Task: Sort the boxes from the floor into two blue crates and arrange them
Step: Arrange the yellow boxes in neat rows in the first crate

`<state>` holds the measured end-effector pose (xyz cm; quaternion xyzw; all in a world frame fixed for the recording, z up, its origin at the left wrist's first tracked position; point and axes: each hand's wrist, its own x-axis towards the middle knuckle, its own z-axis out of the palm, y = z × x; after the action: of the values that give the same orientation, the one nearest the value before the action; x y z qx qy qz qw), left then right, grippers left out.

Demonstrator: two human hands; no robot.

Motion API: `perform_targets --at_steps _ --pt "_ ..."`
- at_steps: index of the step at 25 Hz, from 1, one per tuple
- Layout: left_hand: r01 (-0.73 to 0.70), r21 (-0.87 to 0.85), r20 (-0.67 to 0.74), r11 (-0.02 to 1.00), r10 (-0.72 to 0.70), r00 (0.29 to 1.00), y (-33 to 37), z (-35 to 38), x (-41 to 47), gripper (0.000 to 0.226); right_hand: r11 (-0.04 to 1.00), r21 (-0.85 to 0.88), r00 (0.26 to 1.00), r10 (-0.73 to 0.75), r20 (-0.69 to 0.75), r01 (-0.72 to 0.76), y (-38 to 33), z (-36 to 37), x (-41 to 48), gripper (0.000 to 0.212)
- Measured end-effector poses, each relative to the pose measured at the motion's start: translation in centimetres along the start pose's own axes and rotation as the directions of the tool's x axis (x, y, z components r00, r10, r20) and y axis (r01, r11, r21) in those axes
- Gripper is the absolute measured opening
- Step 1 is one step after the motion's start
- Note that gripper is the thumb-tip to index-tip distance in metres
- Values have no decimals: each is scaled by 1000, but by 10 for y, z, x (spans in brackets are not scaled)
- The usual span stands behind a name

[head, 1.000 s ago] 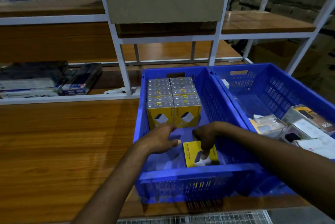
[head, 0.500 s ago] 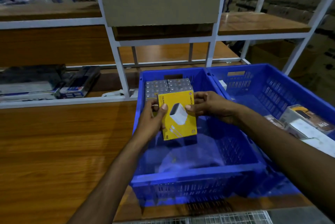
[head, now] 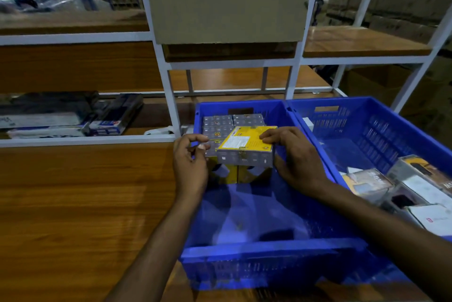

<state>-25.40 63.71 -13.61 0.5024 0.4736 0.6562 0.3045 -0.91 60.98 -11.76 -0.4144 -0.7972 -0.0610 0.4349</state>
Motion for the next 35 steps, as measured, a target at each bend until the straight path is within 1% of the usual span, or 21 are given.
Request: perform_targets --at_steps 2,3,5,6,8,10,12,16,18,20,22,23,24,25,27,28,29,31,32,33,35 --pt "28 -12 -63 1000 -28 998 0 -2 2 38 988 -26 986 151 72 -150 0 8 -1 53" --pt "52 -31 -93 998 -55 994 0 -3 4 38 968 -20 961 252 119 -251 -2 12 0 49" --pt "120 -86 -145 989 -132 981 -2 -2 8 37 882 111 872 423 245 -459 -12 23 6 36" --pt "155 -115 -156 981 -172 973 -4 -3 8 35 826 187 830 465 309 -532 -17 30 11 34" --pt "198 -150 -172 969 -223 959 -7 -5 8 31 761 245 783 499 371 -600 -25 42 23 38" --pt "211 -172 -174 962 -241 955 -7 -6 7 30 740 248 767 521 375 -625 -29 50 33 42" --pt "213 -202 -182 956 -251 951 -8 -5 9 34 742 157 735 568 371 -652 -26 60 31 42" --pt "200 -200 -226 959 -243 943 -12 -5 13 42 674 29 604 641 474 -738 -11 90 8 49" --pt "210 -181 -213 961 -247 945 -11 -4 12 40 666 -14 594 674 439 -746 -8 109 -3 46" --pt "219 -174 -214 960 -254 943 -10 -4 11 36 622 -5 582 736 347 -783 -7 124 -12 47" --pt "209 -161 -204 964 -240 949 -10 -4 13 35 544 -5 524 810 264 -839 -7 133 -14 45" --pt "205 -147 -196 968 -231 953 -10 -4 14 34 509 -19 488 834 256 -860 -6 136 -14 44" --pt "198 -136 -193 971 -222 956 -10 -3 14 34 469 -36 442 853 278 -882 -3 140 -14 48" --pt "194 -124 -193 973 -216 957 -10 -3 13 33 459 -38 425 849 313 -888 0 143 -14 52" --pt "191 -108 -190 976 -209 959 -9 -4 11 30 455 -41 417 845 334 -890 7 153 -16 58" --pt "194 -101 -181 976 -210 961 -8 -5 10 29 460 -63 418 849 322 -886 12 157 -19 62" --pt "199 -96 -171 975 -213 962 -7 -5 9 29 468 -123 405 846 346 -875 15 160 -21 61" --pt "200 -92 -163 975 -213 963 -6 -5 8 30 429 -240 299 849 436 -871 4 158 -18 43" --pt "198 -89 -164 976 -210 964 -5 -5 7 30 432 -257 265 826 498 -865 -3 156 -15 33" --pt "191 -79 -162 978 -202 966 -4 -5 6 30 472 -275 266 793 548 -838 -7 158 -12 30" --pt "177 -69 -147 982 -185 972 -4 -5 6 31 566 -307 307 740 599 -765 -9 158 -9 34"
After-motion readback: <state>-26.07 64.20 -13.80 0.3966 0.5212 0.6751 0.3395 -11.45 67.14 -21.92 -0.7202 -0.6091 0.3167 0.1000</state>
